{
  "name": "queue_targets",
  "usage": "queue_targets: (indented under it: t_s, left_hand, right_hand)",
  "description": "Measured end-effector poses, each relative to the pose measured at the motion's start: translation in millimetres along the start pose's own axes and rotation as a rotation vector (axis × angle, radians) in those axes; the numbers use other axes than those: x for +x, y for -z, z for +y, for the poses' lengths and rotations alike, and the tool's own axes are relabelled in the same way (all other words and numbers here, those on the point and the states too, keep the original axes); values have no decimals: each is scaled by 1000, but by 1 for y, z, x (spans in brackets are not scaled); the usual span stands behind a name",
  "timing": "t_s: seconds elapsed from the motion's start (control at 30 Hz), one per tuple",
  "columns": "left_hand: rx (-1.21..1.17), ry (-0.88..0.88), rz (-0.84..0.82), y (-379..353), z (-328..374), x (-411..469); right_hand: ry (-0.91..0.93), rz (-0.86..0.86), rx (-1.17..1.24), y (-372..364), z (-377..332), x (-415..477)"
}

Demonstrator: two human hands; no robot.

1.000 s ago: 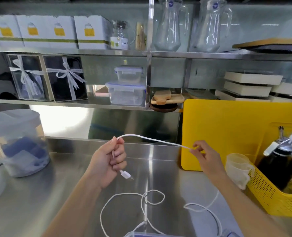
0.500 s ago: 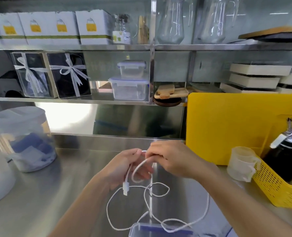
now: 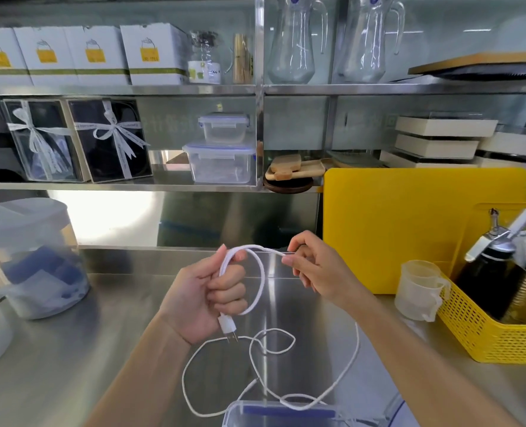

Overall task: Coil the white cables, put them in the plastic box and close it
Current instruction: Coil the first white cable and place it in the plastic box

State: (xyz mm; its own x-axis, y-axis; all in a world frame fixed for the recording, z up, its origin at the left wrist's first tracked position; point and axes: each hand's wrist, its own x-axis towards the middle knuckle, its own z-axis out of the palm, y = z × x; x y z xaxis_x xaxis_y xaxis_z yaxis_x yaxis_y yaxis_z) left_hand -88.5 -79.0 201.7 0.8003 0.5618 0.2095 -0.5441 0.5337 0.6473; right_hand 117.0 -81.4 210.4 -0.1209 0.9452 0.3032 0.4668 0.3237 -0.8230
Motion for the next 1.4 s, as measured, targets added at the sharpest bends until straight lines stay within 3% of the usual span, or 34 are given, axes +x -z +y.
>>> queue_targets:
  t_s: [0.13,0.23,0.33,0.47,0.57,0.7,0.93,1.07,1.2,1.3,1.4]
  left_hand:
    - [-8,-185,-63,-6,23,-12]
    - [10,-211,-30,-8,39,-20]
    - [8,-220,-13,-11,45,-19]
    - [34,-253,32,-16,43,-13]
    - [223,-338,341,-26,36,-11]
    - [385,-347,494,-36,26,-6]
    - [518,-223,495,-46,6,-1]
    - [583,-115,447,-56,-9,6]
    - [781,-4,386,-67,-25,11]
    - [664,21,311,-73,-31,9]
    - [496,-12,285,-73,-33,5]
  right_hand:
    - [-88,64,60,5,24,-7]
    - [-123,281,259,11,38,-12]
    - [-47,393,-13,12,38,-14]
    - [82,69,-674,4,34,-23]
    - [165,-198,-846,1,15,-31]
    - [323,-316,-757,5,-19,-42]
    - [454,-272,-618,11,-66,-61]
    - [411,-155,-608,13,-75,-56]
    - [520,77,-613,7,-70,-52]
    - [450,203,-516,18,-67,-49]
    - [422,215,-442,28,-61,-46]
